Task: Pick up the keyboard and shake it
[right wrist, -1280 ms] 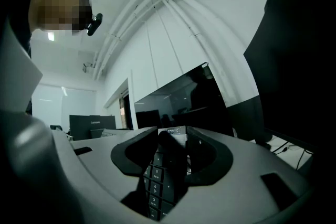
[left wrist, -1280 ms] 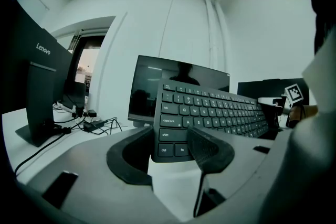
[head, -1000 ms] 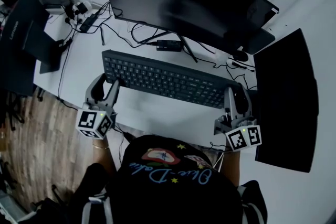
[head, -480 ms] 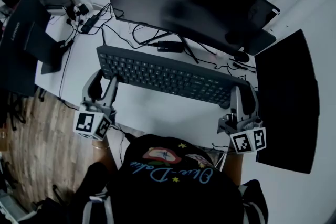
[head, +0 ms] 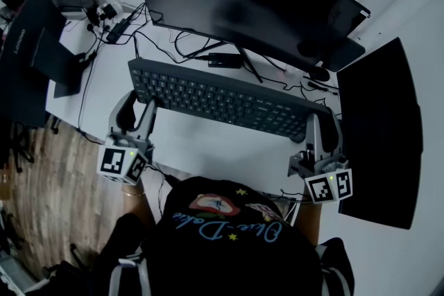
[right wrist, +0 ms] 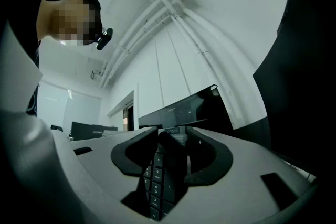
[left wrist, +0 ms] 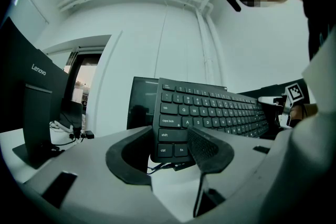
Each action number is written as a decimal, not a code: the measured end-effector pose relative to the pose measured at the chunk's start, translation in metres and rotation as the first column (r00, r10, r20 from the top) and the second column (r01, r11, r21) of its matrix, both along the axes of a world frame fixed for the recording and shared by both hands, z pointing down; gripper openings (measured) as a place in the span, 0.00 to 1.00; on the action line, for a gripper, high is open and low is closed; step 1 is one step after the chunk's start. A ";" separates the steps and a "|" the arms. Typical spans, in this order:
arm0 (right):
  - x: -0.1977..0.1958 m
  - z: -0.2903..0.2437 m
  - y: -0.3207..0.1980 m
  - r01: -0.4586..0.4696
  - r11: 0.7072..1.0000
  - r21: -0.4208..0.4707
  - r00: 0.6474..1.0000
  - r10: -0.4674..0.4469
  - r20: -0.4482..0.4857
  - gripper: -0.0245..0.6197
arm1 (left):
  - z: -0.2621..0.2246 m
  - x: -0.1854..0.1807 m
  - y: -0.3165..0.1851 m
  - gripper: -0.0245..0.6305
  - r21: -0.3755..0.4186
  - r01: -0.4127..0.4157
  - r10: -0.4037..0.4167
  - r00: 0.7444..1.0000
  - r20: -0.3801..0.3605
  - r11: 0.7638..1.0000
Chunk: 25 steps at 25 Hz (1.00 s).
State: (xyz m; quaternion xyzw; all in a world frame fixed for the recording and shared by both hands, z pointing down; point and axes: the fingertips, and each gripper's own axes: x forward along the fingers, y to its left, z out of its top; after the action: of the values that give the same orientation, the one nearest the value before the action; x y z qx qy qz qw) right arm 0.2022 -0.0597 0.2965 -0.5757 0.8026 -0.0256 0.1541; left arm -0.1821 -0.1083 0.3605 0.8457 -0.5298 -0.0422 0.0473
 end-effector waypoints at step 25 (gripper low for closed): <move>0.009 0.072 -0.009 -0.006 0.982 -0.188 0.996 0.022 0.083 0.27 | 0.074 0.001 0.001 0.33 -0.214 0.002 0.008 0.999 0.046 0.977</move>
State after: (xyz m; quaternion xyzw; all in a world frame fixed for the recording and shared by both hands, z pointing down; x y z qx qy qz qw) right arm 0.2110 -0.0688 0.3685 -0.5918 0.7852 -0.1244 0.1331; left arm -0.1810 -0.1068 0.4345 0.8374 -0.5308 0.0350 0.1257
